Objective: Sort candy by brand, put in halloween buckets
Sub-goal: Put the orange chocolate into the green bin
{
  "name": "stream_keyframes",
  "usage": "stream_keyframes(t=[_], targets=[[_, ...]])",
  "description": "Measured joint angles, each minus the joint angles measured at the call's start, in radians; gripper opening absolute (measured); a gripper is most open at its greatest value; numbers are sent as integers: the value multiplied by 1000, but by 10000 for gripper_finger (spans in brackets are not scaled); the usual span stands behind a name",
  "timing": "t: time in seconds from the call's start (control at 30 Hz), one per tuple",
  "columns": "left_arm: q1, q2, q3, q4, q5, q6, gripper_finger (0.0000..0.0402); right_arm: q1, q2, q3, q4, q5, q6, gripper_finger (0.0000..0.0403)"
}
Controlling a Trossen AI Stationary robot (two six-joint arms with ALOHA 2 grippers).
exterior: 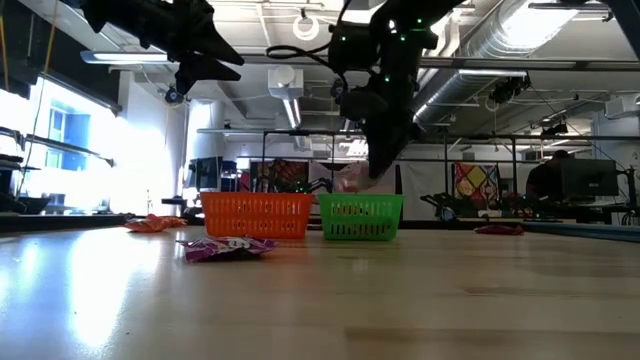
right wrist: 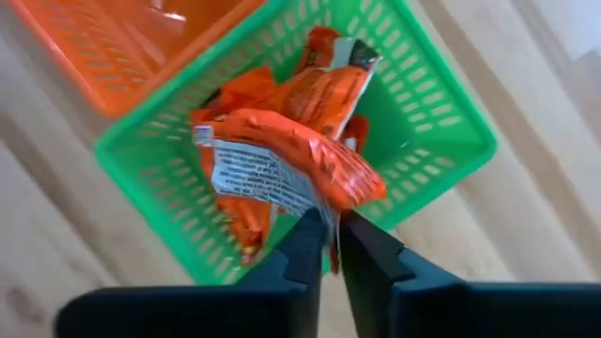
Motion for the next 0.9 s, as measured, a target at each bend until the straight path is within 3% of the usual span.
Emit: stream_keyframes(t=[0.37,0.47,0.63,0.8,0.9], targets=[[-1,8,23,21,14,-81,142,-8,-24,-2,-33,-64,-181,193],[-7,72,160,-253,-21,10,143,-27,-82,-2,-44,-54,-216,211],[3,264,374,-700,-225,98,153,-111,-191,-4,-65,-50,-231,216],[75,439,388,-889,-234,142,182,-191,-290,-4,-107,-55,-199,216],[122,538,388,-914,-235,191,203,-207,-331,-4,-103,-56,-175,216]])
